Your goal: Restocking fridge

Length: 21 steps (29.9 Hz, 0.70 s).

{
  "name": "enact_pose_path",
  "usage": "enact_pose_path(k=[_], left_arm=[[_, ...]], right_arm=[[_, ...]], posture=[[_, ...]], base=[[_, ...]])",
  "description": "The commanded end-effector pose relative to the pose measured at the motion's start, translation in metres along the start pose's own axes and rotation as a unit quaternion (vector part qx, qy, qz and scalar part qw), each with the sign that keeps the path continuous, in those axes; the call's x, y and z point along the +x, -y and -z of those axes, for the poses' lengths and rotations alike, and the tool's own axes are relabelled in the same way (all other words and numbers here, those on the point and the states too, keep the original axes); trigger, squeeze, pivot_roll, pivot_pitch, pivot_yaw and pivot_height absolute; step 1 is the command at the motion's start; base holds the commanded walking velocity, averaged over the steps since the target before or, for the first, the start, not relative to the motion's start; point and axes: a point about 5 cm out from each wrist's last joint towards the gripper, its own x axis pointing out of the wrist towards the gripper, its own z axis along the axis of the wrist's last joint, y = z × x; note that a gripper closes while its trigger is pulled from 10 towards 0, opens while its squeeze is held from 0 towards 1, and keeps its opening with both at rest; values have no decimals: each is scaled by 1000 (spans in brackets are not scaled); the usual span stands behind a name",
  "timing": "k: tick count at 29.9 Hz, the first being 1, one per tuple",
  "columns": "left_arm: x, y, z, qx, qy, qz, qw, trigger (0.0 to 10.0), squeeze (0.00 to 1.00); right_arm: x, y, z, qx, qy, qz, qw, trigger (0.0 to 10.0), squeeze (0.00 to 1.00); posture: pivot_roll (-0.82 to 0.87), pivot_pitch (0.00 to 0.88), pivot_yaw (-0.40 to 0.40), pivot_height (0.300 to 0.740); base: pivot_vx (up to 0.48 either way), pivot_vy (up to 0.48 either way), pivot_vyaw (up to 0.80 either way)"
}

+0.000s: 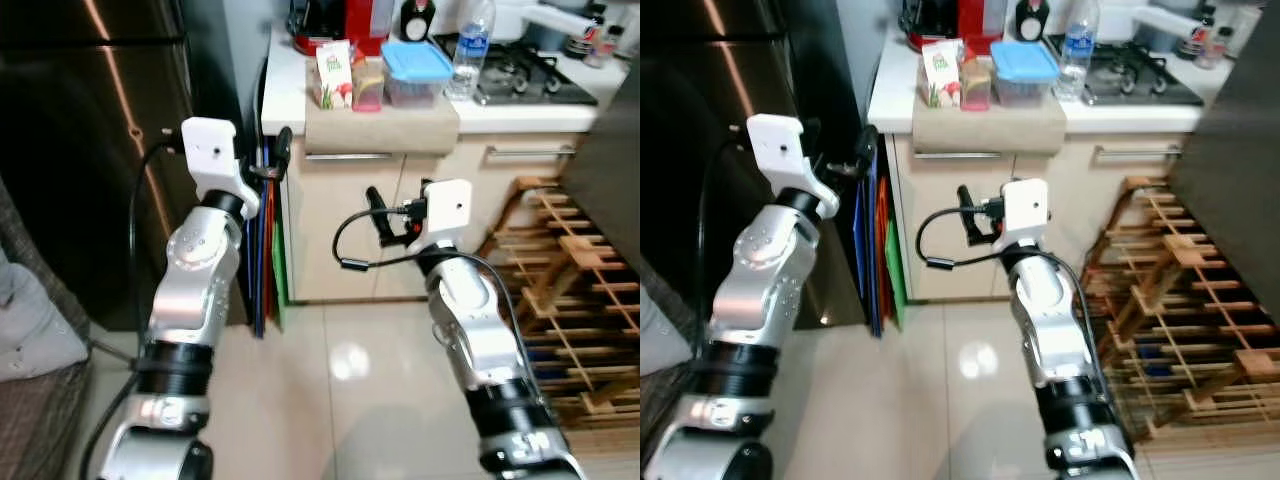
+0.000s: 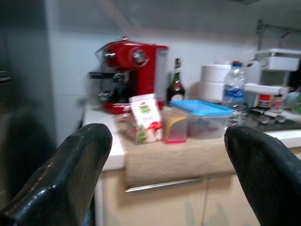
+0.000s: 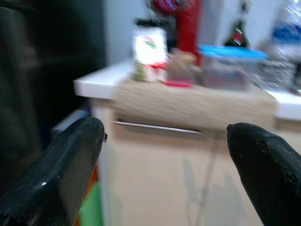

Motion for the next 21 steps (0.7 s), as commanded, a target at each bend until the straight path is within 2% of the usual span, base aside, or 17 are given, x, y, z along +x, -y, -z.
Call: enact_pose_path(k=[1,4,7,9,12,15,21], left_arm=[[2,-4,-3,-3,4,-2,1000,10000,0],[13,2,2,33,-20,16,999,10000,0],[15,11,-3,13,4,66,998,10000,0],[16,7,-5,-2,2,55,998,10000,0],[16,8,-4,-18,2,38,999,10000,0],[14,10,-2,-20,1,28,999,10000,0],[12,6,1,-26,-2,6,1000,10000,0]], right_arm=[[1,-3,2,4,-1,3,1000,10000,0],[3,4,0,12,11,19,1000,10000,0],[8,6,1,35,10,39,999,10000,0],[11,2,-5,44,21,36,998,10000,0],[13,3,-11,12,33,29,999,10000,0],[13,3,-11,5,34,13,999,10000,0],[14,0,-10,4,32,-2,999,10000,0]], posture=[[-74,0,78,740],[-76,0,114,740],[-69,0,112,740],[-69,0,105,740],[-71,0,97,740],[-69,0,85,740],[-57,0,59,740]], base=[[0,0,0],[0,0,0],[0,0,0],[0,0,-500],[480,0,-783],[448,0,0],[435,0,0]])
